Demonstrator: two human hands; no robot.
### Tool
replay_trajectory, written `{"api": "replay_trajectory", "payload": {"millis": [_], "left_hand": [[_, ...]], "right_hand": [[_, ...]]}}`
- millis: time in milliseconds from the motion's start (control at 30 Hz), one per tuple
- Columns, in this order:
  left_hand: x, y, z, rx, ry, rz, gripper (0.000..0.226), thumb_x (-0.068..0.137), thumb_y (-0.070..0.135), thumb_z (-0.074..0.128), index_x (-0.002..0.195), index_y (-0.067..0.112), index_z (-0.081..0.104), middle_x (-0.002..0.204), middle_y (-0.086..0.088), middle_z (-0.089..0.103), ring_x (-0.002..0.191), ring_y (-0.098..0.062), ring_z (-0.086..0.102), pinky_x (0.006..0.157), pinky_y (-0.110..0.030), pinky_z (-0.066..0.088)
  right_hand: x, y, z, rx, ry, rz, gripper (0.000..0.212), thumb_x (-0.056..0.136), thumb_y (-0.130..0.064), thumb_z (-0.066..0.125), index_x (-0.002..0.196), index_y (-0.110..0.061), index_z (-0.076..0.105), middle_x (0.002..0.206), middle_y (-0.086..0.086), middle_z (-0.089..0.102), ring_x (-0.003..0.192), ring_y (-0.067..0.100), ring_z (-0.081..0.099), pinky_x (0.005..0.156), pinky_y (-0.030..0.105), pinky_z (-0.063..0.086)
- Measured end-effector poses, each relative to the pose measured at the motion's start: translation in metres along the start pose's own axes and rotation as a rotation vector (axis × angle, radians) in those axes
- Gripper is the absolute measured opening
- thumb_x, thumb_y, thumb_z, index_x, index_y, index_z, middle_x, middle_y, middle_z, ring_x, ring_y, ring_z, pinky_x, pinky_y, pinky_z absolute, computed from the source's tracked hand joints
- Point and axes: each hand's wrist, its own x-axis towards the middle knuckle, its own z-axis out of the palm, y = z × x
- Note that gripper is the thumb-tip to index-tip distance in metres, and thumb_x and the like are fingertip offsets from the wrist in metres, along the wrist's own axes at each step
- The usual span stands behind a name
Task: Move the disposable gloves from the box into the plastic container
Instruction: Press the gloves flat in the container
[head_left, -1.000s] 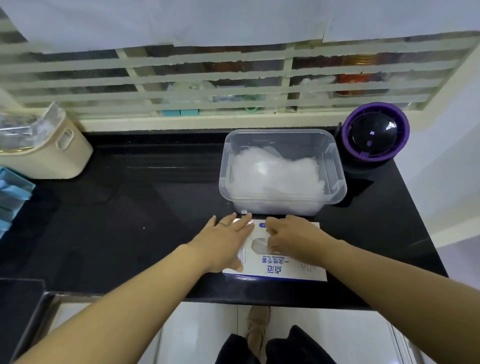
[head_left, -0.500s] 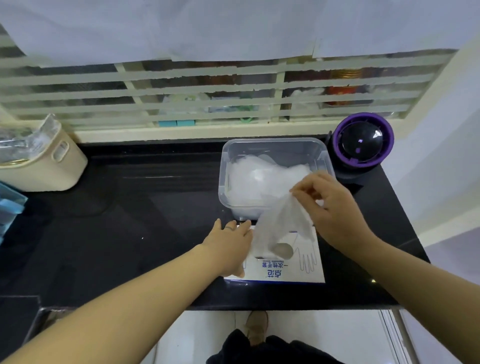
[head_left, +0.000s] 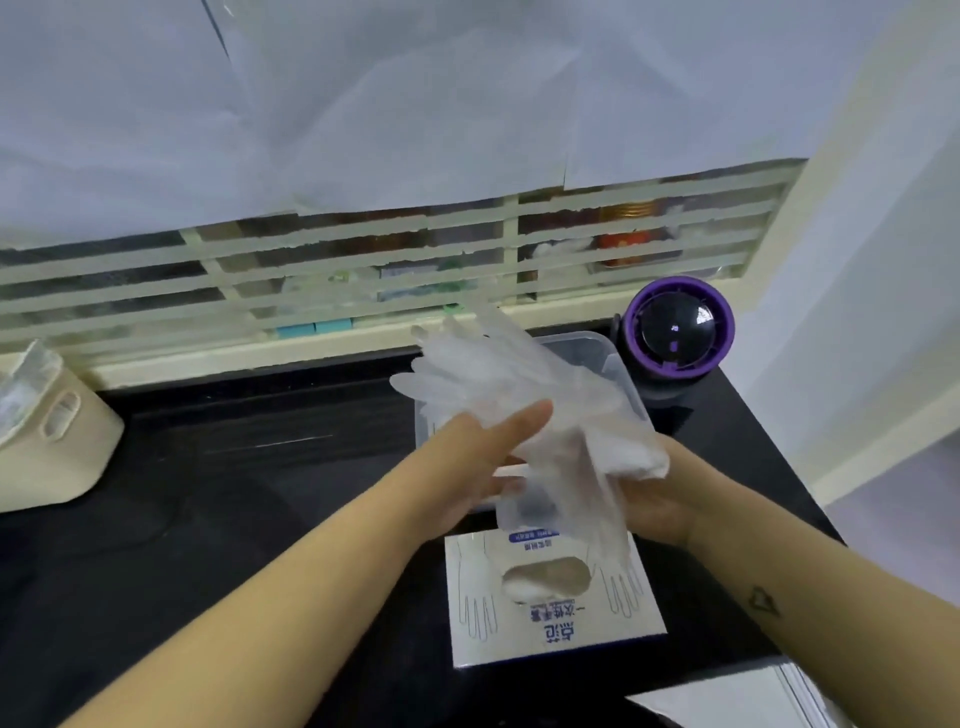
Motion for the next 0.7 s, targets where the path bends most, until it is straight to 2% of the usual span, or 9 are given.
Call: {"api": "replay_trajectory", "payload": {"millis": [67,133,233,333,433,500,567,633,700], "left_hand": [[0.006,0.006,0.007,-0.115,0.075,0.035,0.017,0.098,0.03,0.053,0.109,0.022,0.063,0.108,-0.001,0.073,0.105,-0.021,0.067,0.093,-0.038,0.053],[0.013,0.011,0.01,-0.194,0.133,0.035,0.018,0.103,0.021,0.044,0.1,0.023,0.061,0.102,-0.002,0.071,0.099,-0.02,0.067,0.083,-0.034,0.056],[0.02,0.017,0.004,-0.343,0.165,0.011,0.018,0.103,0.017,0.043,0.106,0.017,0.061,0.103,-0.005,0.072,0.1,-0.023,0.068,0.078,-0.037,0.057],[0.027,0.021,-0.005,-0.482,0.175,0.021,0.031,0.095,0.01,0.056,0.126,0.009,0.055,0.116,-0.014,0.068,0.099,-0.028,0.07,0.068,-0.039,0.06],[0.032,0.027,-0.017,-0.552,0.247,0.097,0.027,0.082,-0.003,0.058,0.106,0.003,0.069,0.102,-0.018,0.072,0.092,-0.03,0.071,0.07,-0.038,0.06],[0.035,0.031,-0.029,-0.612,0.364,0.136,0.026,0.077,-0.01,0.055,0.096,0.0,0.07,0.093,-0.018,0.072,0.088,-0.031,0.071,0.074,-0.039,0.06],[0.035,0.034,-0.043,-0.65,0.435,0.159,0.021,0.083,-0.012,0.051,0.08,0.004,0.064,0.073,-0.011,0.067,0.065,-0.023,0.069,0.061,-0.031,0.058],[0.032,0.037,-0.057,-0.622,0.489,0.16,0.035,0.089,-0.006,0.051,0.06,0.013,0.051,0.057,-0.002,0.046,0.043,-0.012,0.045,0.042,-0.019,0.041],[0.026,0.037,-0.072,-0.501,0.523,0.143,0.034,0.09,0.004,0.051,0.058,0.015,0.044,0.057,0.0,0.037,0.043,-0.011,0.033,0.04,-0.021,0.031]], "right_hand": [[0.001,0.004,0.002,0.041,-0.08,-0.015,0.021,0.083,-0.015,0.061,0.095,-0.006,0.076,0.101,0.018,0.067,0.086,0.027,0.066,0.086,0.042,0.051],[-0.002,0.004,0.005,0.074,-0.059,-0.055,0.025,0.082,-0.011,0.053,0.086,-0.008,0.077,0.095,0.016,0.065,0.081,0.025,0.065,0.083,0.041,0.05],[0.002,-0.001,-0.009,0.153,0.083,-0.12,0.036,0.072,-0.015,0.063,0.106,-0.002,0.068,0.107,0.018,0.06,0.098,0.032,0.057,0.096,0.049,0.046],[0.001,-0.012,-0.019,0.221,0.189,-0.125,0.035,0.089,-0.017,0.059,0.121,-0.004,0.063,0.119,0.019,0.063,0.11,0.035,0.059,0.096,0.052,0.047],[0.001,-0.025,-0.032,0.335,0.215,-0.136,0.034,0.097,-0.016,0.052,0.127,-0.002,0.059,0.13,0.018,0.059,0.122,0.033,0.056,0.1,0.049,0.047],[0.003,-0.033,-0.035,0.387,0.185,-0.103,0.032,0.091,-0.013,0.055,0.118,0.002,0.063,0.117,0.017,0.064,0.104,0.029,0.064,0.093,0.046,0.051],[0.003,-0.04,-0.033,0.377,0.174,-0.078,0.024,0.081,-0.013,0.057,0.097,0.001,0.067,0.094,0.013,0.063,0.075,0.024,0.066,0.078,0.041,0.057],[0.007,-0.046,-0.03,0.37,0.162,-0.06,0.019,0.077,-0.014,0.057,0.087,-0.001,0.067,0.085,0.011,0.062,0.067,0.023,0.065,0.074,0.041,0.057],[0.01,-0.054,-0.024,0.349,0.136,-0.036,0.018,0.078,-0.014,0.056,0.086,-0.002,0.065,0.083,0.011,0.061,0.069,0.023,0.063,0.077,0.042,0.055]]}}
